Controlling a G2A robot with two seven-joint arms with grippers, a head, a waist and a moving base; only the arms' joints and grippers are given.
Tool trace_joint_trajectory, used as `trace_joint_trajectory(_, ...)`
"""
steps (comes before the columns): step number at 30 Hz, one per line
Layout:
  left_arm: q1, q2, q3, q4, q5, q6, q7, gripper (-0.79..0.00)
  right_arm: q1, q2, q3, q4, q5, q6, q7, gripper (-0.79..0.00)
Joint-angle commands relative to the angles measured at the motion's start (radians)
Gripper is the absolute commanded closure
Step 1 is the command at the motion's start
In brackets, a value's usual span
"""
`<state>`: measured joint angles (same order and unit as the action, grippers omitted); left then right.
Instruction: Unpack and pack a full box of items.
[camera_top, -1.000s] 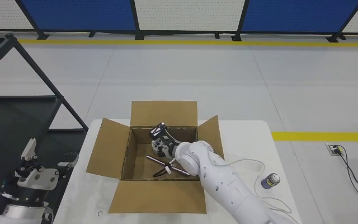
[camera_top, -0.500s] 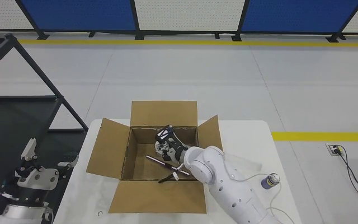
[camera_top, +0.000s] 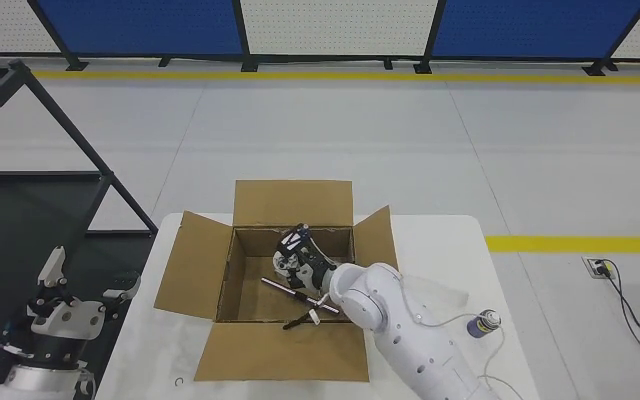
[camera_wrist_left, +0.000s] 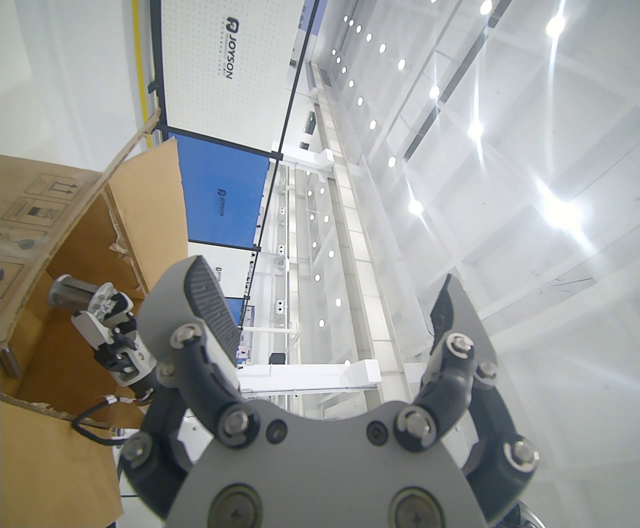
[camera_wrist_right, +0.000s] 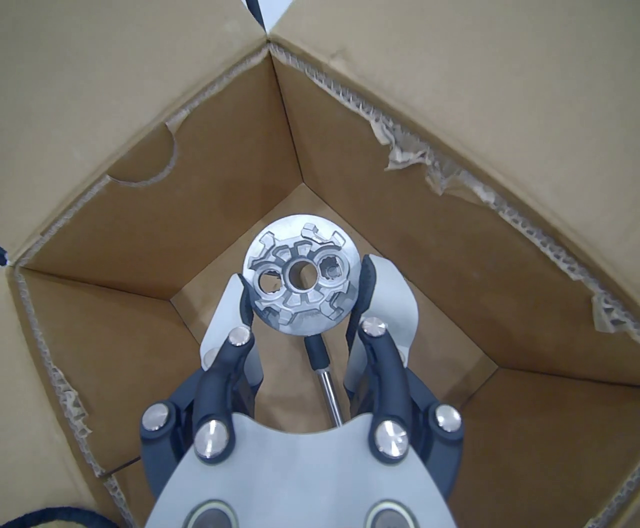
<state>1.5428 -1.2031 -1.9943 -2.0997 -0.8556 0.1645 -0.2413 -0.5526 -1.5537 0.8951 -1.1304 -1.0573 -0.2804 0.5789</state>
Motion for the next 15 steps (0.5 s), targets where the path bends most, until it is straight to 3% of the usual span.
trace_joint_trajectory(1, 0.000, 0.000, 0.000, 0.000, 0.000, 0.000, 0.000, -0.785, -0.012, 0.008, 0.022, -0.032, -0.003, -0.021, 0.004, 0.000)
trace_joint_trajectory(15, 0.000, 0.000, 0.000, 0.000, 0.000, 0.000, 0.000, -0.785, -0.303, 0.090, 0.228, -0.490, -0.057, -0.128, 0.055, 0.000)
